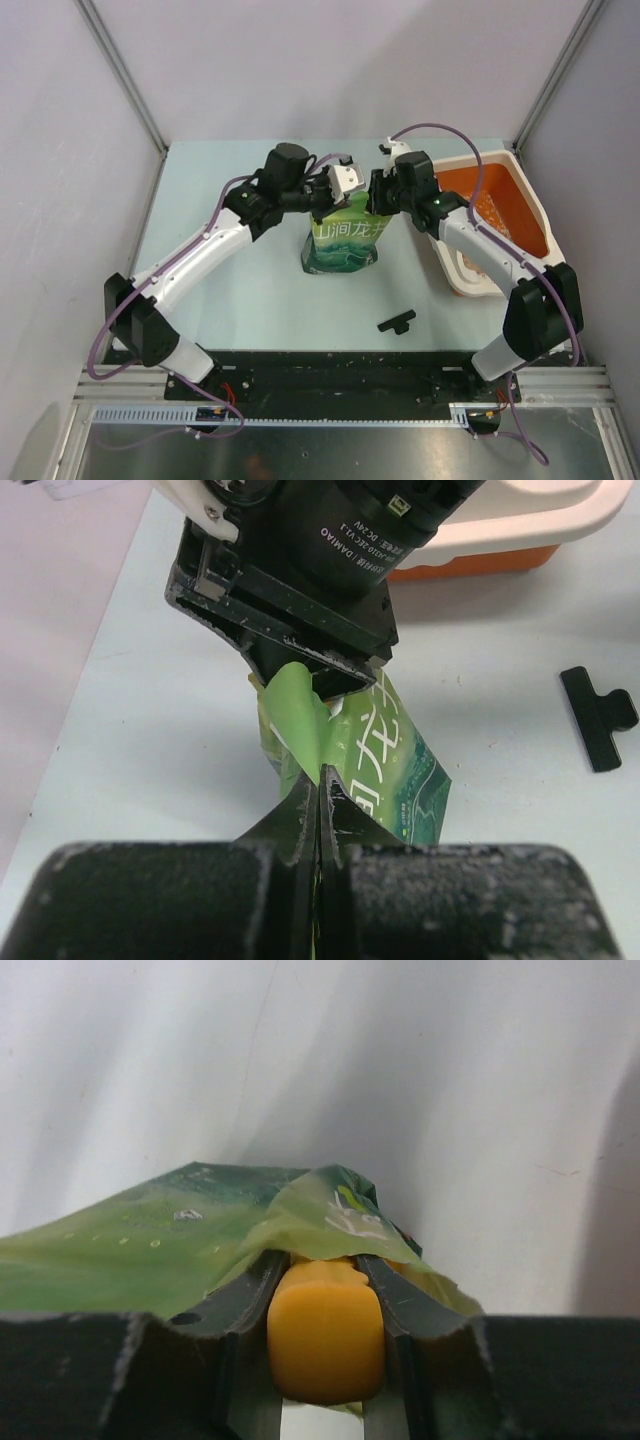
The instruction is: Fill the litter box with clean litter
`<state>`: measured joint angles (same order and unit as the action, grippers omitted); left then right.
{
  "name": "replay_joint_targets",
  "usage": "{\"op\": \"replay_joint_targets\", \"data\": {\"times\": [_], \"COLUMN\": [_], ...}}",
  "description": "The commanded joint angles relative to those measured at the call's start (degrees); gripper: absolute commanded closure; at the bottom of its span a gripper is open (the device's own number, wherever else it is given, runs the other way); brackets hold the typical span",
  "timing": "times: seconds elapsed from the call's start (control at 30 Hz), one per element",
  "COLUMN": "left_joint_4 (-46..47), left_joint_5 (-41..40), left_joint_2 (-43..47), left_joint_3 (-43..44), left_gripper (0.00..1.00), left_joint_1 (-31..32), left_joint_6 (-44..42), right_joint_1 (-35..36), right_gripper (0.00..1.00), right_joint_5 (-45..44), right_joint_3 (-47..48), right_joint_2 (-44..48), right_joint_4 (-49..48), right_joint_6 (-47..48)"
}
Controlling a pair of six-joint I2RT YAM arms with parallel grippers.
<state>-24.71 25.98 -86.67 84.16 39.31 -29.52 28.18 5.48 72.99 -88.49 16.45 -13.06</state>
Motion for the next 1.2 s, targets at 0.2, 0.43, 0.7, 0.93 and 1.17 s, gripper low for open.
{"op": "replay_joint_targets", "data": {"times": [0.2,0.43,0.7,0.93,1.17], "left_joint_4": [4.58,4.58,4.32,3.44,3.18], "left_joint_5": [3.82,3.11,0.13,-2.77,-3.13], "left_joint_2": [-0.34,-0.08,-0.69,-1.48,-3.41], "left_joint_3": [6.37,5.31,4.00,2.85,3.29], "left_gripper": [1.00,1.00,1.00,1.00,1.00], "left_joint_1": [-0.64,-0.81,-0.73,-0.73,-0.64], "left_joint_6": [2.63,-1.06,-4.22,-5.73,-3.62], "right_joint_1": [-6.30,-8.93,-13.24,-14.65,-17.54], "right_gripper": [1.00,1.00,1.00,1.00,1.00], "right_joint_5": [17.98,25.55,31.26,35.74,36.71], "right_joint_3": [-5.49,-5.67,-7.34,-7.51,-8.04], "right_joint_2": [-5.90,-6.35,-8.28,-8.20,-6.61], "right_joint_4": [-11.42,-18.47,-26.63,-30.77,-31.30], "right_joint_6": [-16.37,-21.92,-28.07,-29.48,-31.32]}}
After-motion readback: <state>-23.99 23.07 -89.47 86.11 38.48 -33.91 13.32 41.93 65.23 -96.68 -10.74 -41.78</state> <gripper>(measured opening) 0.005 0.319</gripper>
